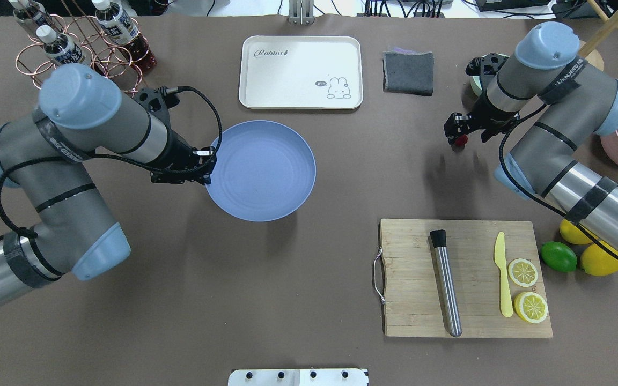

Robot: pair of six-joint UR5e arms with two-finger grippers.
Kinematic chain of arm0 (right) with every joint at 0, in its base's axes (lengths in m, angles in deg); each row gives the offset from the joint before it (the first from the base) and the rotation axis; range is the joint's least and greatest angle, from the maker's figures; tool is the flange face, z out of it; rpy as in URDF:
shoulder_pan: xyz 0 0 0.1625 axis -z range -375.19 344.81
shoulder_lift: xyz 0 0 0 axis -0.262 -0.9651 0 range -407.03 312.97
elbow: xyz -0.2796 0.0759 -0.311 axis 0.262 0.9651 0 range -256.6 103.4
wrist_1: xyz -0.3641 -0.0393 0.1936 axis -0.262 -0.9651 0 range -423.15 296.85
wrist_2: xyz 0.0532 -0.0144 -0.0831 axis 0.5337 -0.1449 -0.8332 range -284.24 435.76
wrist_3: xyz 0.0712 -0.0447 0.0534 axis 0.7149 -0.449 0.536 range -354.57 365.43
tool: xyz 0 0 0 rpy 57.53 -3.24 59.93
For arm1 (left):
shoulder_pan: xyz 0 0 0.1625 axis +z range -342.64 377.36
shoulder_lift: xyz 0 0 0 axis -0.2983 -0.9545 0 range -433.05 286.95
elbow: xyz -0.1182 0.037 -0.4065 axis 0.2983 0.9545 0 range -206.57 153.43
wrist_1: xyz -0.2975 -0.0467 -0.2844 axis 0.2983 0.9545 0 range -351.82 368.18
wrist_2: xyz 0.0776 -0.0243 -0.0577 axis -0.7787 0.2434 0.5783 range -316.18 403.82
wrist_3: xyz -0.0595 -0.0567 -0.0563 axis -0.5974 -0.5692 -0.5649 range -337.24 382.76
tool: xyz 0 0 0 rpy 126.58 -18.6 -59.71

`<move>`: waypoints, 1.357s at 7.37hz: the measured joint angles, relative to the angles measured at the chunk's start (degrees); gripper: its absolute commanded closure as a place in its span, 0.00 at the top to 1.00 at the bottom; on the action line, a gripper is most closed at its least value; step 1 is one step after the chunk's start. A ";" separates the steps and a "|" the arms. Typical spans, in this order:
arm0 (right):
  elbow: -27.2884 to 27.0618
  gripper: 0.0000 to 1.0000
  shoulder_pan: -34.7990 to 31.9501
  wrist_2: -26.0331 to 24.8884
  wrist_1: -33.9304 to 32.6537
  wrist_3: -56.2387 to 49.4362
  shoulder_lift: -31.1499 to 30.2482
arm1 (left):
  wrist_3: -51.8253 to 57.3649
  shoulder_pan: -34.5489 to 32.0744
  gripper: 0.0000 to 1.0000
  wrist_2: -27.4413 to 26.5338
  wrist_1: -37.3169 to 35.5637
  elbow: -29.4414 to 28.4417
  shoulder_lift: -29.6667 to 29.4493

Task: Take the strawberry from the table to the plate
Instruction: 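Slide the blue plate centerward with left gripper while right grasps the strawberry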

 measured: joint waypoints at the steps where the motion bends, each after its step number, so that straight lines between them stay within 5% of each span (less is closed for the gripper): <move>1: 0.63 0.40 0.17 -0.68 0.03 -0.04 0.59 | -0.68 1.06 0.00 -0.97 -0.01 0.04 -0.04; 2: 1.13 0.09 0.21 -0.97 0.03 -0.21 1.17 | -1.32 2.04 0.00 -1.83 0.01 0.04 -0.09; 3: 1.34 0.00 0.21 -1.07 0.02 -0.46 1.48 | -1.65 2.87 0.66 -2.39 0.05 0.06 -0.21; 4: 1.42 0.00 0.20 -1.11 0.01 -0.66 1.65 | -1.80 3.31 0.91 -2.65 0.07 0.09 -0.36; 7: -0.01 0.00 -0.07 1.45 -1.89 1.09 5.90 | -1.72 3.15 0.97 -2.72 0.07 0.19 -0.27; 10: -2.71 0.00 6.48 1.23 -3.91 16.99 14.05 | 7.62 -3.64 0.97 0.49 -0.02 -0.23 2.62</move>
